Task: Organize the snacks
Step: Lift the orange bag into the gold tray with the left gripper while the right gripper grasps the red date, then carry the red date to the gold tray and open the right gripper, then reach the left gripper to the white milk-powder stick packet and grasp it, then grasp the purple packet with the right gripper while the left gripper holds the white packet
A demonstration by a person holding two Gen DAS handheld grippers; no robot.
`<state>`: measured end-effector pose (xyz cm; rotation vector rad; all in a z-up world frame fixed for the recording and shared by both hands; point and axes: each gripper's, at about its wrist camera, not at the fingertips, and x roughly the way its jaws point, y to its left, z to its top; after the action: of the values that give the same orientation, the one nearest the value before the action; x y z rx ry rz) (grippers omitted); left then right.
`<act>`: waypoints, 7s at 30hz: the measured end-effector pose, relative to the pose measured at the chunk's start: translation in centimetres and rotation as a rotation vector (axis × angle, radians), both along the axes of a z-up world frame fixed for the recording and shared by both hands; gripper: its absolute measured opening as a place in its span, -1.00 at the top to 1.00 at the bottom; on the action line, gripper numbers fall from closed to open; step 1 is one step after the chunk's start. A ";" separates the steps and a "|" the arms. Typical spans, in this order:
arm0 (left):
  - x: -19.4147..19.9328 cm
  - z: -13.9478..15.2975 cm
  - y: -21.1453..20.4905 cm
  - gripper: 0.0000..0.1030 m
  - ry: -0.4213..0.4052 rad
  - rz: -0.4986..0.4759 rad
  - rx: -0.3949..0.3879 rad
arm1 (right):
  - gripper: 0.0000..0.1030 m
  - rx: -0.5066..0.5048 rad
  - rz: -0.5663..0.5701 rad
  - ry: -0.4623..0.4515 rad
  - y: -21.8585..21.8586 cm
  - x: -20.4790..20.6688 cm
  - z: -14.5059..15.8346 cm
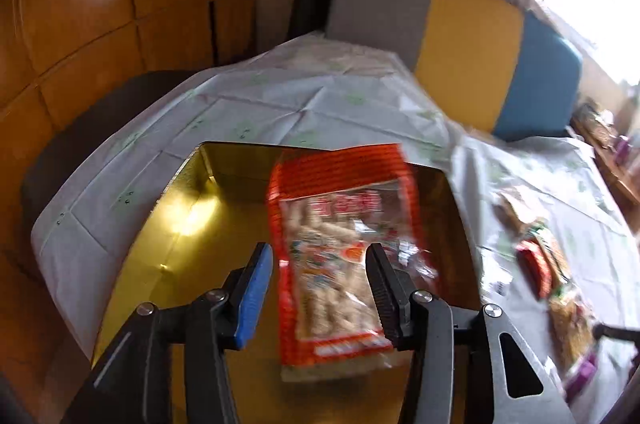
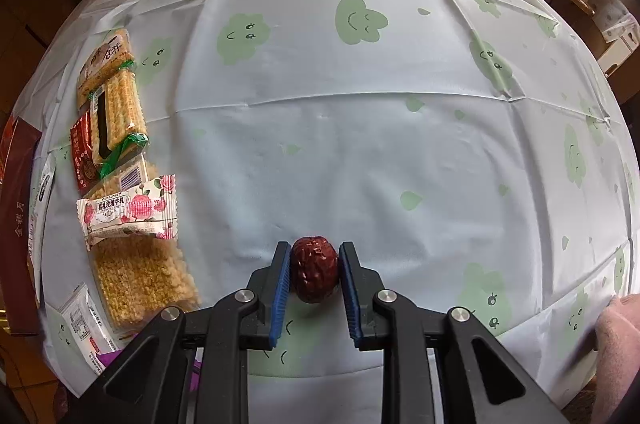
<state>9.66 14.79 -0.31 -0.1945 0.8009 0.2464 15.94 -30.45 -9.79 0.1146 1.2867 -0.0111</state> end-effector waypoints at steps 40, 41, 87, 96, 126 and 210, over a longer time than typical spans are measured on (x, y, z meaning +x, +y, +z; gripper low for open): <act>-9.5 -2.0 -11.4 0.04 0.020 -0.378 -0.020 | 0.54 -0.058 0.070 -0.212 4.0 -1.8 4.5; -9.5 -2.0 -11.1 0.04 0.016 -0.368 -0.021 | 0.54 -0.069 0.064 -0.227 4.2 -2.0 4.9; -9.9 -2.8 -0.1 0.04 0.036 0.085 -0.056 | 0.38 0.301 0.663 -0.283 30.7 -7.3 9.5; -9.8 -2.8 -1.4 -0.04 0.041 0.040 -0.031 | 0.38 0.213 0.627 -0.354 28.6 -8.0 9.5; -7.2 0.3 -10.0 -0.13 0.014 -0.419 0.061 | 0.12 -0.120 0.269 -0.471 9.8 -5.6 10.2; -3.0 -8.6 -20.8 0.37 0.161 -0.613 0.043 | 0.09 0.420 -0.080 -0.107 2.3 -4.7 3.8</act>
<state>6.63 -6.00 -8.94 0.1170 0.9759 -0.3031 11.26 -28.16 -5.96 0.5202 1.1614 0.1945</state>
